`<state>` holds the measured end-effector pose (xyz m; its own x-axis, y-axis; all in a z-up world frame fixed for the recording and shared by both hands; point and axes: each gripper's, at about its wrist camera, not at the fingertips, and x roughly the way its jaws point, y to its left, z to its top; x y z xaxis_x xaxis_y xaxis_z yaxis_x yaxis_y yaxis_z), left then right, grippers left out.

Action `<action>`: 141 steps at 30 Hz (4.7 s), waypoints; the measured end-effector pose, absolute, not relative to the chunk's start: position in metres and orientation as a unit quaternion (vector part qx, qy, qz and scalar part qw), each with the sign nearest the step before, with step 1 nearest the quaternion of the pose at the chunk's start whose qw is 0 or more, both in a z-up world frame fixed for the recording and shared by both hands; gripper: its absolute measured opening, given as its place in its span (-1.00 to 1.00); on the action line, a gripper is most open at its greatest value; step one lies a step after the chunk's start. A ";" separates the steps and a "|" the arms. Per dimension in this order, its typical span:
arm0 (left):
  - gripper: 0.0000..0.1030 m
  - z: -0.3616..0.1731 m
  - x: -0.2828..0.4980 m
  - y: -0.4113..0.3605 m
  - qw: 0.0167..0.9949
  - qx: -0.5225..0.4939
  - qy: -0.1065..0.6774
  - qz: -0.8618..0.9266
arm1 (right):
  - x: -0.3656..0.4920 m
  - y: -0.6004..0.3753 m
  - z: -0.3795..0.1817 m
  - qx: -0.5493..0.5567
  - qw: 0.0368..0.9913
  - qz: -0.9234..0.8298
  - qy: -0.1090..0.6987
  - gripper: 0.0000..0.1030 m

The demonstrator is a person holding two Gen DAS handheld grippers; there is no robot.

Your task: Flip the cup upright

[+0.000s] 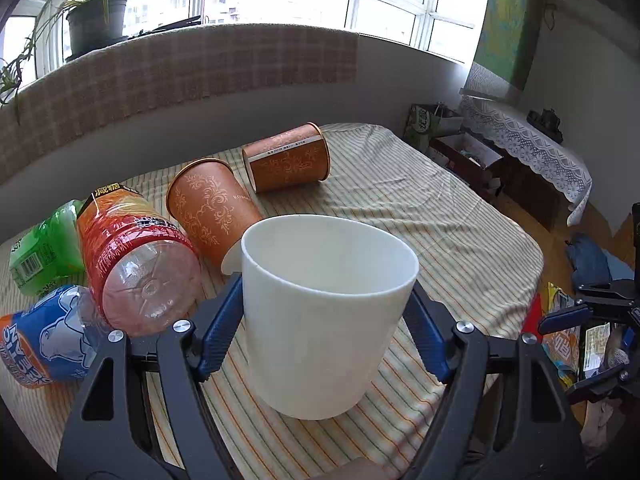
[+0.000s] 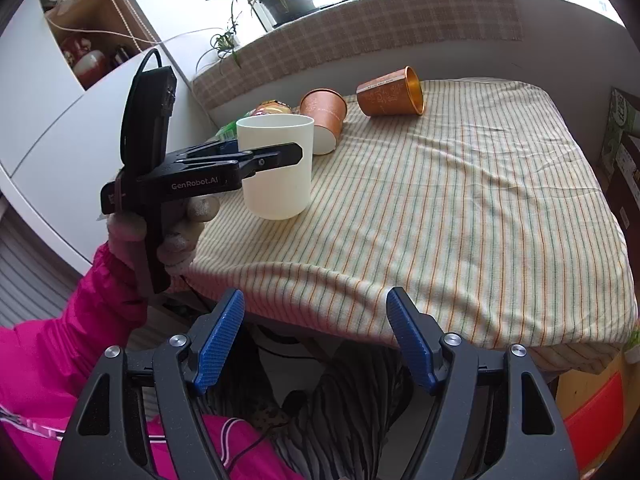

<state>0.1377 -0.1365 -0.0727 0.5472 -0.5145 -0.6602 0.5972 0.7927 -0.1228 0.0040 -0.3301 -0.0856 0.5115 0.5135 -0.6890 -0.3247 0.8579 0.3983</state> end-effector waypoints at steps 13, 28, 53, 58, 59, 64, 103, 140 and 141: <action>0.49 -0.080 0.148 -0.148 0.882 0.054 0.351 -0.310 | 0.003 -0.342 -0.087 0.128 0.870 0.211 0.426 0.42; 0.56 -0.080 0.155 -0.154 0.877 0.039 0.365 -0.311 | 0.004 -0.346 -0.081 0.147 0.878 0.191 0.413 0.42; 0.73 -0.056 0.093 -0.084 0.915 0.008 0.333 -0.229 | 0.013 -0.317 -0.052 0.087 0.933 0.107 0.333 0.42; 0.81 -0.035 0.067 -0.065 0.938 0.002 0.295 -0.180 | 0.015 -0.301 -0.044 0.053 0.948 0.078 0.303 0.42; 0.94 -0.031 0.062 -0.060 0.942 -0.005 0.287 -0.174 | 0.015 -0.299 -0.042 0.049 0.950 0.075 0.299 0.43; 0.99 -0.017 0.045 -0.041 0.958 -0.022 0.256 -0.128 | 0.016 -0.290 -0.035 0.043 0.955 0.069 0.284 0.44; 0.99 0.002 0.010 -0.031 0.976 -0.004 0.210 -0.050 | 0.011 -0.283 -0.031 0.056 0.966 0.021 0.252 0.64; 0.99 0.004 0.011 -0.028 0.977 -0.006 0.208 -0.044 | 0.015 -0.282 -0.038 0.057 0.963 0.020 0.263 0.64; 0.99 0.004 0.012 -0.028 0.977 -0.006 0.209 -0.043 | 0.015 -0.282 -0.038 0.057 0.963 0.020 0.264 0.64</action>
